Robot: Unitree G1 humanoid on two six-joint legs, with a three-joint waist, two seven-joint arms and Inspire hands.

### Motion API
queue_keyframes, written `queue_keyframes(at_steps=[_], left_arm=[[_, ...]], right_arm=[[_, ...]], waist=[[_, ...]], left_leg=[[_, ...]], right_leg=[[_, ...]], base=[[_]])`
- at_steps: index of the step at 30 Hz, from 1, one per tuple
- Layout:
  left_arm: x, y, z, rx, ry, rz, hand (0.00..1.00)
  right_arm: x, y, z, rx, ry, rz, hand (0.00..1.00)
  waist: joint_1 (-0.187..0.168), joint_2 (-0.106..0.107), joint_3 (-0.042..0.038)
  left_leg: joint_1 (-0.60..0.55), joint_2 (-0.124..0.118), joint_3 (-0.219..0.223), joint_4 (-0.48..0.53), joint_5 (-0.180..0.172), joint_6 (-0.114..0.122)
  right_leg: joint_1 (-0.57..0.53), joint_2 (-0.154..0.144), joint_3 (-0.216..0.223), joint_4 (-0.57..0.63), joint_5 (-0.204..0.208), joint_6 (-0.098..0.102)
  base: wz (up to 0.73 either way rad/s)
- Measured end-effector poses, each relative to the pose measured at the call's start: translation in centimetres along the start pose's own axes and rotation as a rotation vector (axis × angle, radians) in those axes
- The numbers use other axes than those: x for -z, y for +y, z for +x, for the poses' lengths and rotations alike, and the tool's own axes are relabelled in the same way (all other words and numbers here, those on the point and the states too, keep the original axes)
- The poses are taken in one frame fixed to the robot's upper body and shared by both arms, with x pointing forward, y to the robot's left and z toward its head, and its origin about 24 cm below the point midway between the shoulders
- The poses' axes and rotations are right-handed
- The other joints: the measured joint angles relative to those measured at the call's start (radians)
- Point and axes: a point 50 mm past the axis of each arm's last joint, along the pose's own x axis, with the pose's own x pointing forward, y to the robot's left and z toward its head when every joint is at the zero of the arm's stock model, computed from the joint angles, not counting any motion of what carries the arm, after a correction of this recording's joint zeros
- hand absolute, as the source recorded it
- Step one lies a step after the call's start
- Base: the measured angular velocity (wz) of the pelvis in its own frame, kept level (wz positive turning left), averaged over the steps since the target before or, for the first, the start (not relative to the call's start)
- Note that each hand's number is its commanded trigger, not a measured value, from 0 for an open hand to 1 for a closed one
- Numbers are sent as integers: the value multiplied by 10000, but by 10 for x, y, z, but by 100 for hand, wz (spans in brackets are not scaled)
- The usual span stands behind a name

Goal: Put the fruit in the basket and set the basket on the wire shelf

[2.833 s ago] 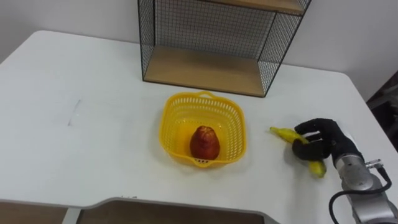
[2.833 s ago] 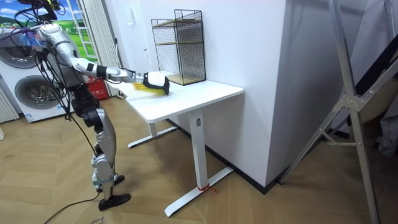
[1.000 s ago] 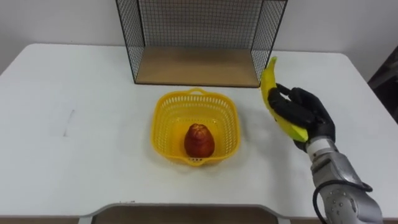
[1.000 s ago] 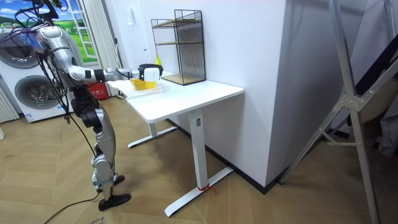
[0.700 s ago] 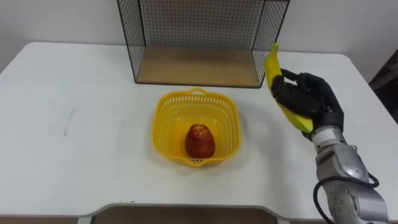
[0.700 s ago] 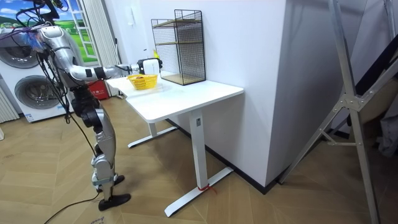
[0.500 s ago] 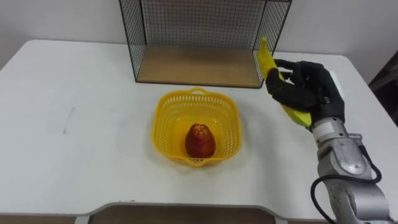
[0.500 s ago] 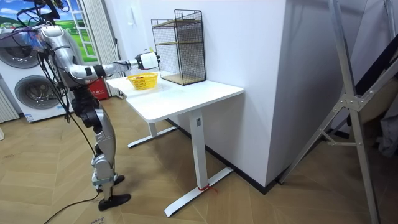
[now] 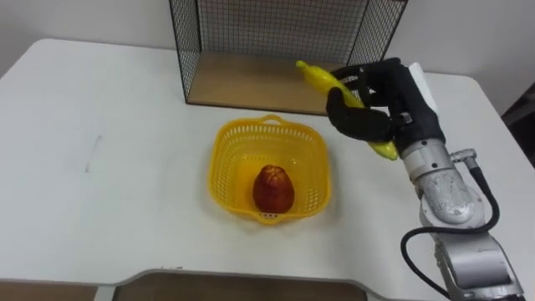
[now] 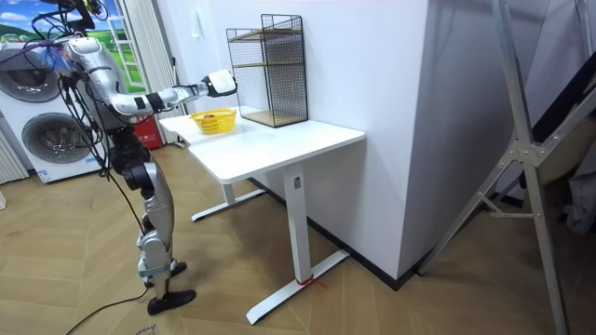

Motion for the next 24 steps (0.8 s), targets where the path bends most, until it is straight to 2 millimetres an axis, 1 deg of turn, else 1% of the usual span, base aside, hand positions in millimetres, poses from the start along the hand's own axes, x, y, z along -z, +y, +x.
queue_keyframes(at_steps=[3, 6, 7, 8, 9, 13, 15, 19, 24], left_arm=[[0, 0, 0, 19, -4, 45, 0], [-2, 0, 0, 26, -67, 108, 0], [-3, 0, 1, 24, -99, 132, 0], [-4, 0, 1, 19, -120, 131, 0], [-6, 1, 1, 3, -174, 129, 0], [-11, 3, 2, -60, -321, 129, 0], [-12, 3, 2, -72, -345, 132, 0], [-13, 5, 2, -113, -367, 154, 0], [-15, 6, 2, -108, -435, 287, 0]], right_arm=[[-3, 2, 2, -229, -110, -385, 100], [-3, 5, 3, -370, -127, -681, 100], [-4, 8, 3, -528, -153, -800, 76], [-4, 10, 3, -651, -163, -825, 5], [-4, 15, 2, -910, -170, -868, 0], [-5, 28, 2, -1617, -177, -857, 0], [-5, 32, 1, -1874, -119, -852, 0], [-4, 35, 1, -2148, -14, -849, 0], [-3, 36, 1, -2240, 31, -846, 0]], waist=[[76, -1, -1], [226, 1, 0], [264, -2, -1], [264, -3, -1], [262, -3, 2], [298, -39, 45], [299, -63, 52], [301, -130, 54], [290, -127, 63]], left_leg=[[-75, 1, -4, 29, 0, 0], [-75, -2, 12, 42, 0, 0], [-87, -2, 12, 45, 0, 0], [-91, -2, 11, 45, 1, 0], [-98, -2, 11, 45, 1, 0], [-110, -1, 8, 30, 0, 0], [-113, -1, 5, 21, 0, 0], [-111, -3, -1, -19, 0, 0], [-106, -5, -8, -18, 0, 0]], right_leg=[[-45, 1, -43, 0, 0, 0], [-65, 1, 70, 1, 0, 0], [-82, 3, 83, 1, 0, 0], [-85, 2, 75, 1, 0, 0], [-94, 1, 74, 1, 0, 0], [-92, 3, 76, 3, 0, 0], [-94, 4, 72, 5, 0, 0], [-106, 8, 66, 7, 0, 0], [-105, 7, 98, 2, 0, 0]], base=[[1], [-3], [0], [0], [0], [0], [0], [0], [0]])
